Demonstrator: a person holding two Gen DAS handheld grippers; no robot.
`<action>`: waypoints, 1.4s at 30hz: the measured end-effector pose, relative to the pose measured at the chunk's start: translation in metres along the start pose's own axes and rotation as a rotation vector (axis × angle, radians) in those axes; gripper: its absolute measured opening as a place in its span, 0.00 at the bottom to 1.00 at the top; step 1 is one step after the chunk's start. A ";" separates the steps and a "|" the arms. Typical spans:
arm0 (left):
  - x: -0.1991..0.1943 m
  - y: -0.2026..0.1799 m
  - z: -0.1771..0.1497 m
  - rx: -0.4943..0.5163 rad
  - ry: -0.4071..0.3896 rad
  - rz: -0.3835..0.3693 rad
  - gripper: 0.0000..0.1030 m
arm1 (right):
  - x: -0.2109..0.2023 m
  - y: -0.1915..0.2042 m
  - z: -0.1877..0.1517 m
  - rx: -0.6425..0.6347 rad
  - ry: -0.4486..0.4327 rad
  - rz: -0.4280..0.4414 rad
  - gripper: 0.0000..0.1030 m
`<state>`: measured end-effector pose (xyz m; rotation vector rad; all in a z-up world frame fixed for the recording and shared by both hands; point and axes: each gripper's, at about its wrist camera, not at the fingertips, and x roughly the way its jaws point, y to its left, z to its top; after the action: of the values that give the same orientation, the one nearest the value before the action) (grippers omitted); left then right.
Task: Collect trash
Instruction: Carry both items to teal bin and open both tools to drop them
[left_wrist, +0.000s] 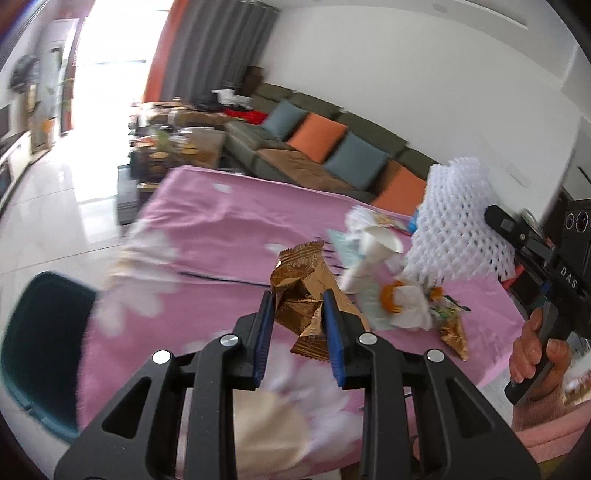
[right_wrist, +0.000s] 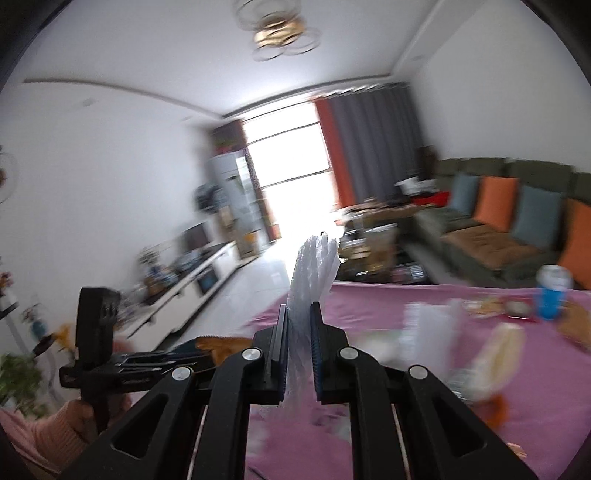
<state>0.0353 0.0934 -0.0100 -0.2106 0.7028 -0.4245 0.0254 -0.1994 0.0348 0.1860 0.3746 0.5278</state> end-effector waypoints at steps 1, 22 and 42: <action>-0.010 0.010 0.000 -0.013 -0.005 0.030 0.26 | 0.013 0.009 0.000 -0.011 0.012 0.040 0.10; -0.099 0.152 -0.027 -0.273 -0.074 0.399 0.26 | 0.185 0.132 -0.009 -0.050 0.272 0.440 0.10; -0.054 0.233 -0.064 -0.386 0.066 0.513 0.29 | 0.314 0.189 -0.075 -0.089 0.643 0.351 0.11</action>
<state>0.0269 0.3226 -0.1029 -0.3682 0.8687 0.1991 0.1609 0.1309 -0.0777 -0.0122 0.9522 0.9501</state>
